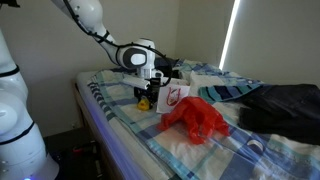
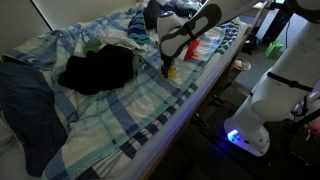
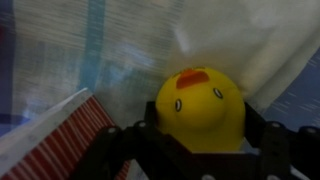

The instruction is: Pick up the rubber duck and put it in the gift bag

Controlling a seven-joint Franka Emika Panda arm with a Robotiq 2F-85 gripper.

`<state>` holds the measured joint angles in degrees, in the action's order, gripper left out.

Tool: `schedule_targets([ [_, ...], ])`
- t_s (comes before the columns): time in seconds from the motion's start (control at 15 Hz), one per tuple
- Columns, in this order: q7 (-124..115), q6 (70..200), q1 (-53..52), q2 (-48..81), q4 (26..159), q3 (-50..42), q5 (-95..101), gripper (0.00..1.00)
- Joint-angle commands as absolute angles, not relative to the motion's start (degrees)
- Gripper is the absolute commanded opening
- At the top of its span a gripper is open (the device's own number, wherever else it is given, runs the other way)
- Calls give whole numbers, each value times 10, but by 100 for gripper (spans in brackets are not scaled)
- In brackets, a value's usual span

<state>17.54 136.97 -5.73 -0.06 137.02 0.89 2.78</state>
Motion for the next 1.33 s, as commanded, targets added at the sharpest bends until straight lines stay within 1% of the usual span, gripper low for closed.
schedule_targets([
  [0.0, 164, 1384, -51, -2, 1376, 21, 28, 50],
  [0.33, 164, 1368, -57, -32, 1373, 32, 26, 25],
  [0.4, 167, 1359, -59, -45, 1370, 36, 24, 25],
  [0.53, 162, 1349, -62, -69, 1366, 42, 32, 20],
  [0.6, 161, 1348, -64, -81, 1365, 45, 34, 19],
  [1.2, 184, 1336, -77, -164, 1334, 47, 46, 19],
  [1.27, 182, 1336, -77, -167, 1330, 46, 46, 47],
])
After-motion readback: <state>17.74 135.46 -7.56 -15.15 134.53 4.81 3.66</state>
